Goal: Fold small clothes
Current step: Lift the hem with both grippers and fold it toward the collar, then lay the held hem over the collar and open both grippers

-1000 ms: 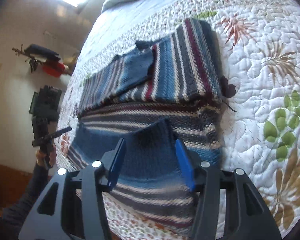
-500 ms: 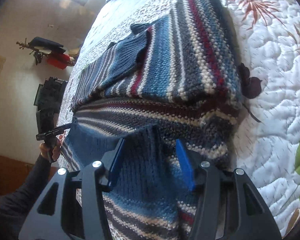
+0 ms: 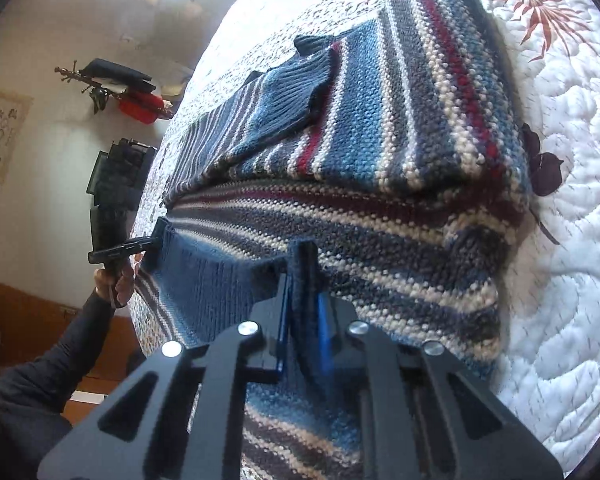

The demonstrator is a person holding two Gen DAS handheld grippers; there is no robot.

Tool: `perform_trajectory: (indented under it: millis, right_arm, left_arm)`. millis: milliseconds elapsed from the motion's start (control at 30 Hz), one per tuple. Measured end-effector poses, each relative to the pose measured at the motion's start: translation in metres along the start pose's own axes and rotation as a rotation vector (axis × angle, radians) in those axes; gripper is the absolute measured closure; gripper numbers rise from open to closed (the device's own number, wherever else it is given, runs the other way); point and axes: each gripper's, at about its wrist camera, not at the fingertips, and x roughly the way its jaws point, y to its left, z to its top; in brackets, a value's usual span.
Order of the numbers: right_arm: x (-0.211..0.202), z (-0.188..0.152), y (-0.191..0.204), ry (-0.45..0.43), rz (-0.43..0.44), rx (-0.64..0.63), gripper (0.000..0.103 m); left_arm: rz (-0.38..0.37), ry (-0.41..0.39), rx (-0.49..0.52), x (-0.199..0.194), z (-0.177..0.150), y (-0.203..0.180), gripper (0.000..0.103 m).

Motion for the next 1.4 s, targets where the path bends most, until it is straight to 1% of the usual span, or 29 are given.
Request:
perform_trajectory:
  millis: [233, 533, 733, 933, 1100, 1233, 1400]
  right_arm:
    - [-0.009, -0.002, 0.001, -0.043, -0.003, 0.003, 0.093]
    - [-0.027, 0.006, 0.025, -0.094, -0.035, -0.052, 0.094]
    - [-0.038, 0.019, 0.039, -0.136, -0.065, -0.078, 0.094]
    - [-0.051, 0.045, 0.048, -0.195, -0.101, -0.090, 0.094]
    - [-0.061, 0.081, 0.054, -0.250, -0.139, -0.093, 0.094]
    - [-0.061, 0.110, 0.059, -0.276, -0.172, -0.099, 0.094]
    - [-0.053, 0.147, 0.055, -0.302, -0.221, -0.093, 0.094]
  left_arm:
    - [-0.003, -0.040, 0.015, -0.003, 0.003, -0.004, 0.093]
    - [-0.028, -0.083, 0.048, -0.010, 0.013, -0.019, 0.094]
    - [-0.038, -0.143, 0.062, -0.026, 0.026, -0.026, 0.094]
    - [-0.036, -0.201, 0.094, -0.045, 0.057, -0.035, 0.094]
    - [-0.027, -0.243, 0.117, -0.053, 0.098, -0.044, 0.094]
    - [-0.015, -0.256, 0.117, -0.054, 0.127, -0.042, 0.094]
    - [0.018, -0.262, 0.093, -0.048, 0.164, -0.026, 0.094]
